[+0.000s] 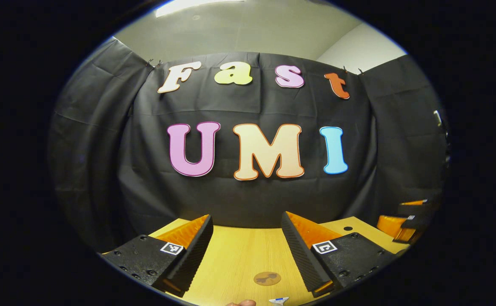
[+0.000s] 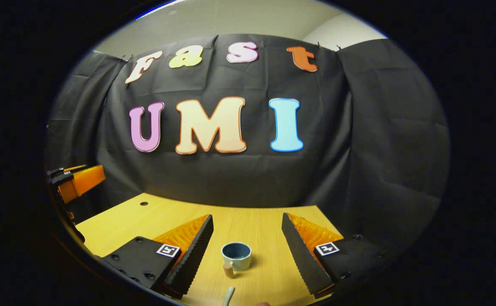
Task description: Put the toothbrush and toothpaste on the desktop into the cup, then pick up the cup and place it on the coaster on the desktop.
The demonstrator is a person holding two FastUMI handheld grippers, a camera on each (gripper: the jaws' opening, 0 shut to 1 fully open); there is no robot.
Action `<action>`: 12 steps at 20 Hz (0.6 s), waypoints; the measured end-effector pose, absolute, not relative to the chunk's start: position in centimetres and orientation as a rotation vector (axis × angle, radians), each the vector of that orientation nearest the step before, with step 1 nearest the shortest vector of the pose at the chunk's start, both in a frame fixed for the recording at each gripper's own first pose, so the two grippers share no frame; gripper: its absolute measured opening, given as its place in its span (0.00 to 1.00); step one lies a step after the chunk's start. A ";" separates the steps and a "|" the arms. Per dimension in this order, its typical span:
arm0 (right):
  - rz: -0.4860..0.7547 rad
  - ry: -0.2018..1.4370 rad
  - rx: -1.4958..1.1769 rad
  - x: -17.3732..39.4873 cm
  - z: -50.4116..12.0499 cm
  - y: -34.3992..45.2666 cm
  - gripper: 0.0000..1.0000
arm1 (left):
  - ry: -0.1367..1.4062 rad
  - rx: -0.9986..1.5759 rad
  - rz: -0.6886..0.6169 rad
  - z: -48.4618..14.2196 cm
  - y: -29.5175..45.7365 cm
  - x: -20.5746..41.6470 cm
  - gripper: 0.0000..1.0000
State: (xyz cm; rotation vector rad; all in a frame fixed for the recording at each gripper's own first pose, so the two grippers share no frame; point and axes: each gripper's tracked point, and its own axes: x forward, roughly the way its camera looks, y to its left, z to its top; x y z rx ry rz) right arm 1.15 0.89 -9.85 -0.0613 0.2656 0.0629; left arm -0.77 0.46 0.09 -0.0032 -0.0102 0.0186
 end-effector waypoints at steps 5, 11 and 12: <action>0.048 0.422 -0.061 0.7 -15.7 0.0 0.99 | -0.012 0.003 0.032 0.1 1.1 -1.0 0.94; 0.085 0.650 -0.087 -1.3 -24.1 0.8 1.00 | -0.009 0.007 0.057 -0.2 2.1 -1.0 0.94; 0.100 0.705 -0.072 -2.0 -25.7 1.1 1.00 | -0.005 0.008 0.061 -0.4 2.3 -0.9 0.93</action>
